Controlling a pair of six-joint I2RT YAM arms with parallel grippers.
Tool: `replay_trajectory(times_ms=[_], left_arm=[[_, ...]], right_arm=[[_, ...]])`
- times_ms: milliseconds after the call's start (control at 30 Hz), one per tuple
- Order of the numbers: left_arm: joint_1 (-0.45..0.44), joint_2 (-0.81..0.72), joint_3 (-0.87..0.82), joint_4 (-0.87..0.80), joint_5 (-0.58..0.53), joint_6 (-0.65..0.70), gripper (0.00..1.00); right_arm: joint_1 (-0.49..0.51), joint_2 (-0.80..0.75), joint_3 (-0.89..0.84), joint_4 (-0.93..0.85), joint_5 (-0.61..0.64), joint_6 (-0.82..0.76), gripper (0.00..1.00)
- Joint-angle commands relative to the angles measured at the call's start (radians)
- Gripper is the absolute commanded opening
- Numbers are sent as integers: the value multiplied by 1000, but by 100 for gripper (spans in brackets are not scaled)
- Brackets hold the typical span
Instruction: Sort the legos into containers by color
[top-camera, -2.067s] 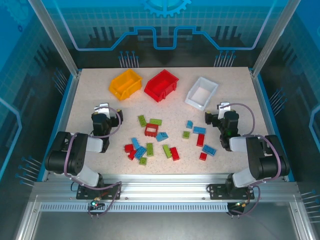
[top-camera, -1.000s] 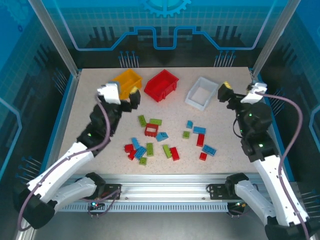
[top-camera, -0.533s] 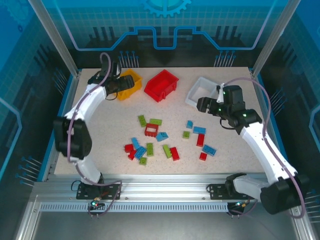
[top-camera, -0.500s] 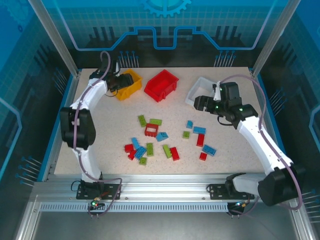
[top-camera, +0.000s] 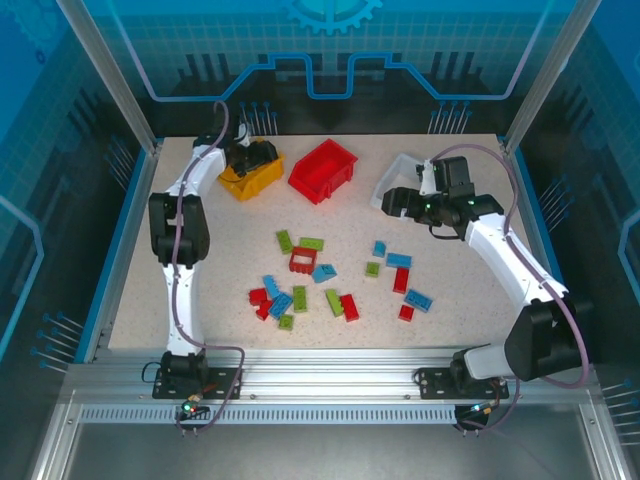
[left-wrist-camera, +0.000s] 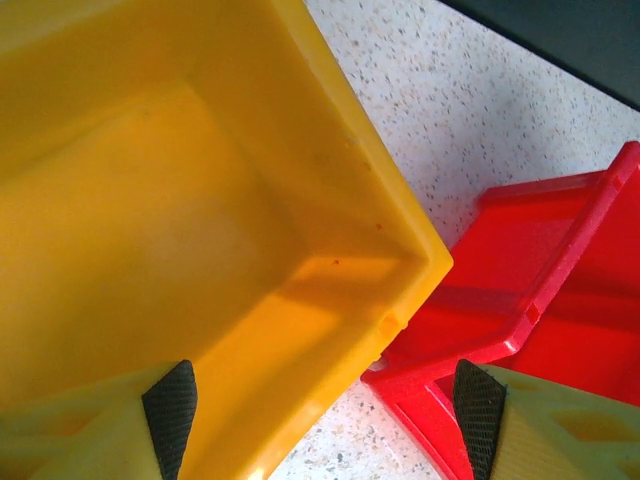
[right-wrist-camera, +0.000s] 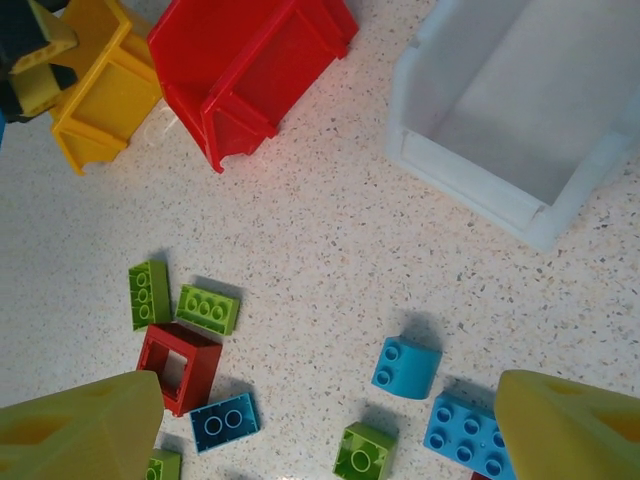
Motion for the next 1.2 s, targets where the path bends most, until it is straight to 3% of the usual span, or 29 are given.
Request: replay_trajectory(times_ms=[0, 367, 533, 700, 900, 1000, 1167], left_arm=[[-31, 16, 41, -3, 75, -24, 73], [-122, 27, 73, 48, 84, -70, 72], [-130, -10, 39, 31, 44, -63, 71], [-129, -178, -152, 102, -47, -83, 70], [-94, -313, -275, 74, -223, -59, 69], [-47, -317, -282, 64, -198, -45, 71], [7, -287, -258, 51, -246, 54, 73]], right_arm=[[-21, 20, 16, 20, -39, -12, 87], [-27, 171, 117, 51, 18, 34, 85], [74, 370, 307, 60, 97, 83, 81], [175, 604, 558, 12, 192, 183, 75], [226, 839, 801, -30, 229, 280, 71], [232, 906, 867, -26, 236, 290, 70], [227, 993, 964, -62, 242, 308, 70]])
